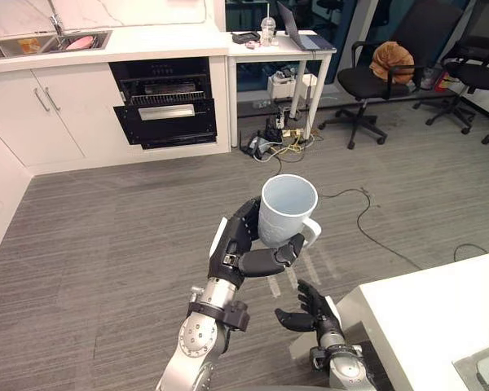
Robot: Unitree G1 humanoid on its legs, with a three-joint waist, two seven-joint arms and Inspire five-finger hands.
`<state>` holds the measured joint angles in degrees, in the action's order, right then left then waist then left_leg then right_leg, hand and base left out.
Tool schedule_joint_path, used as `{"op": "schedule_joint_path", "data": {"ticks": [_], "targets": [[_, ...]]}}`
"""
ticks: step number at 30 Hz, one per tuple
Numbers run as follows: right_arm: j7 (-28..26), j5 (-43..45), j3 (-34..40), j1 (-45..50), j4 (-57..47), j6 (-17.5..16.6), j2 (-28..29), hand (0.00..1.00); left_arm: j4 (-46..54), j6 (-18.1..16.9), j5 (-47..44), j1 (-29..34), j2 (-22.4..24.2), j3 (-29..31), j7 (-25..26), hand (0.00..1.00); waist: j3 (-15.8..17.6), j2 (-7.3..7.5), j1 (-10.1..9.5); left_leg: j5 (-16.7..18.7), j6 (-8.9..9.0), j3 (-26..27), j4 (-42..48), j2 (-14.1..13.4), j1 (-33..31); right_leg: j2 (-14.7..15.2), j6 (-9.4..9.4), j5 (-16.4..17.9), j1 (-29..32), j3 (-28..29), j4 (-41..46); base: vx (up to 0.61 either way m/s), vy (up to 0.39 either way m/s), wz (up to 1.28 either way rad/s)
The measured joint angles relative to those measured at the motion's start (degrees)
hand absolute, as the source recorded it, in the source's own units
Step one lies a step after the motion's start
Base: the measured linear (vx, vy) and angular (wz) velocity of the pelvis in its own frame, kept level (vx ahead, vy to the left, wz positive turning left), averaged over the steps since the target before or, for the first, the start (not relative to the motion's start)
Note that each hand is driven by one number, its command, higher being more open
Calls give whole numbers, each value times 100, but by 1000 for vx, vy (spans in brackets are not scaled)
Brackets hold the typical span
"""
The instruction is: Walk over to the sink, pick up the cup, carry it to the dishwasher, place the cup inside the dishwasher, then close the dishwasher door
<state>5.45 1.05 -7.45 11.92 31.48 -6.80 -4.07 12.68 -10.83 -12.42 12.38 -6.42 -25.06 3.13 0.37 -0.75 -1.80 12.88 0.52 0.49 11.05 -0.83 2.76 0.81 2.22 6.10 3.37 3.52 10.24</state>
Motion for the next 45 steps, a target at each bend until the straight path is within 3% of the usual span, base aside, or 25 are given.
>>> {"op": "schedule_joint_path", "data": {"ticks": [5,6,12,14,18,21,22,23,28,31,36,38,42,44,45], "targets": [[-8,-7,-95,-6,208,0,-79,90,0,0,1,20,-50,103,-1,30,-8,16,18,-163,-3,-227,-64,117,2,126,12,-145,-193,-78,-240,6,35,28],[-28,-19,-299,-286,644,0,-118,90,-2,1,4,228,-125,449,27,30,57,154,128,-606,-44,-518,-436,96,-165,66,-6,-641,-200,-181,-698,0,0,5],[-37,-18,-280,-305,621,-11,-119,90,-6,2,3,224,-27,529,52,30,75,119,134,-558,-41,-241,-369,57,-192,11,-3,-648,-22,73,-606,-5,2,-21],[-2,-17,-130,-180,617,-2,-123,90,-133,1,-4,64,99,520,56,30,88,96,335,-512,-2,-265,-369,58,-296,51,-3,-687,-10,-59,-720,-18,-2,3],[82,-3,157,11,616,14,-131,90,-490,52,-25,-156,241,500,58,30,93,43,445,-565,-13,-291,-450,15,-305,66,-8,-703,-16,-211,-835,36,-18,7],[66,11,230,31,615,16,-91,90,-691,136,-135,-311,334,503,74,30,106,12,445,-643,92,-305,-470,-18,-392,95,-29,-718,-24,-484,-928,77,-44,29],[83,89,302,38,617,49,-54,90,-691,201,-153,-335,331,497,68,30,106,21,445,-787,270,-177,-507,31,-490,181,-35,-707,-33,-635,-929,16,-13,70],[111,219,421,68,625,137,-5,90,-673,201,-220,-296,335,506,74,30,110,12,444,-940,327,29,-599,81,-492,260,-39,-681,-55,-760,-927,24,-13,72],[211,229,489,209,638,217,-38,90,-632,202,-228,-67,353,792,132,30,118,-37,357,-1024,241,-162,-668,58,-553,241,-94,-618,-203,-1241,-929,-49,-28,60],[344,233,503,269,639,220,-53,90,-569,202,-234,-26,352,771,157,30,202,-42,296,-1018,94,-437,-511,71,-879,271,-106,-582,-214,-1817,-886,-155,-25,90],[372,226,502,-77,518,184,-104,90,-560,208,-336,-8,443,779,173,30,289,-131,107,-961,-71,900,-413,-327,-1169,480,-61,-519,-279,-2602,-878,-115,11,91],[380,225,495,-457,419,114,-138,90,-563,205,-339,-3,458,778,183,30,335,-240,30,-1096,-146,1586,-259,-578,-1228,586,59,-422,-317,-2907,-749,-5,122,74],[389,214,480,-718,228,42,-26,90,-556,202,-339,-3,424,778,182,30,342,-201,-49,-1234,-100,1554,-374,-405,-1159,816,238,-268,-328,-2993,-529,58,99,24],[383,199,474,-745,115,36,51,90,-535,204,-335,1,424,759,167,30,417,-91,-38,-1008,-184,1502,-238,-151,-1114,1258,429,156,-168,-2997,166,138,176,27],[383,194,474,-743,115,37,79,90,-524,204,-333,1,422,760,160,30,447,-37,-34,-928,-215,1478,-182,-61,-1094,1398,431,259,-138,-2989,443,166,151,31]]}}
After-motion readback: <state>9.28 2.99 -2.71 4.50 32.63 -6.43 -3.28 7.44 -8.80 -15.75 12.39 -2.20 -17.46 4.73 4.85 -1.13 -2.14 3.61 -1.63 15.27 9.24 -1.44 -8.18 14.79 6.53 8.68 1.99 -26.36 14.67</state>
